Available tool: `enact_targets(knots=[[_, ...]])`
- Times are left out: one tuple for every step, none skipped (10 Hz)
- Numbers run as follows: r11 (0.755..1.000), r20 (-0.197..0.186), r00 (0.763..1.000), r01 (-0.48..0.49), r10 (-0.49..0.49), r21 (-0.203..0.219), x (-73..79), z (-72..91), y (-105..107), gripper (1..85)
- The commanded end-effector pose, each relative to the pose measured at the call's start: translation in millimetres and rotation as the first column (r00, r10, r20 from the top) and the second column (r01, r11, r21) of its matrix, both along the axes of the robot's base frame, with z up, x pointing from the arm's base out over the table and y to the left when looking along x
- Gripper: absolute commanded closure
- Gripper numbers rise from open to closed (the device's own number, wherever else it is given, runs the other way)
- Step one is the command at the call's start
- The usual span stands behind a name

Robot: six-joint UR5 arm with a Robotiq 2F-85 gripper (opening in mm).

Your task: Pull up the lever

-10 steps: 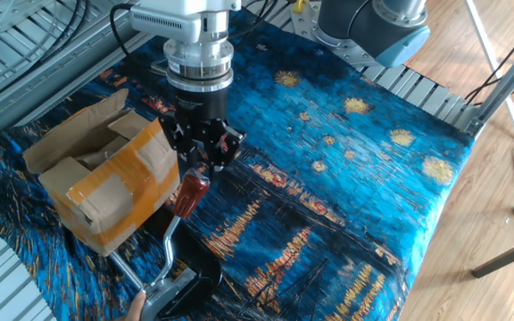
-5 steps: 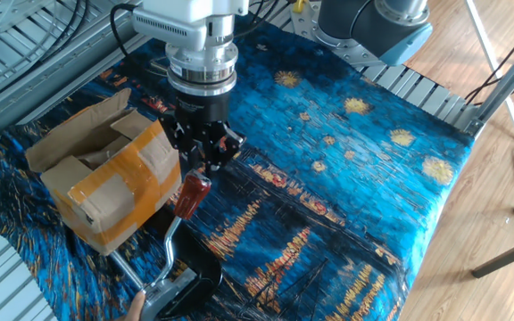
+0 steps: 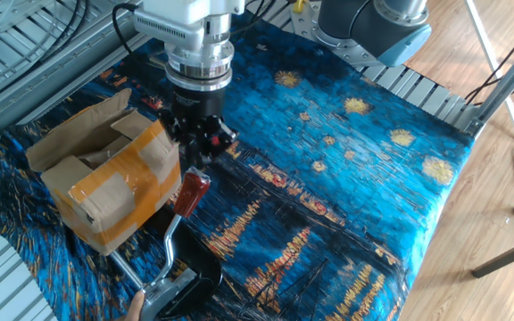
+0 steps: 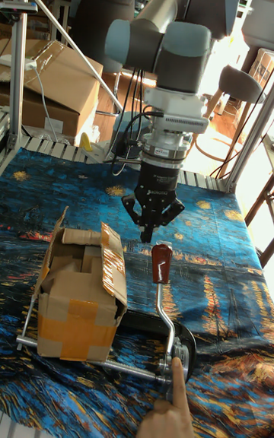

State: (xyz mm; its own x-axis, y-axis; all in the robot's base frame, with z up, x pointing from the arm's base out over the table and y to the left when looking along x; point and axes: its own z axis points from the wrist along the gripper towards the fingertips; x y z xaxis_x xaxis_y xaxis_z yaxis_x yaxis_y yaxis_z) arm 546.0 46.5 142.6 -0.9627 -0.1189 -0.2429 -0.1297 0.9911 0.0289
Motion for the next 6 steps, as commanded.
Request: enact_targets(knots=[[0.991, -0.151, 0.98, 0.117, -0.127, -0.071, -32.9, -3.3, 11, 73.7], [0.994, -0.121, 0.987, 0.099, -0.104, -0.048, -23.7, -6.0, 11, 73.3], [0.997, -0.08, 0.994, 0.072, -0.073, -0.009, -13.7, -5.1, 16, 68.0], [0.998, -0.051, 0.997, 0.058, -0.058, 0.006, -5.2, -4.1, 20, 66.7], [0.999, -0.026, 0.998, 0.05, -0.05, 0.007, 5.0, -4.1, 21, 66.3], [0.999, -0.013, 0.999, 0.043, -0.043, 0.004, 13.0, -4.8, 19, 66.3]])
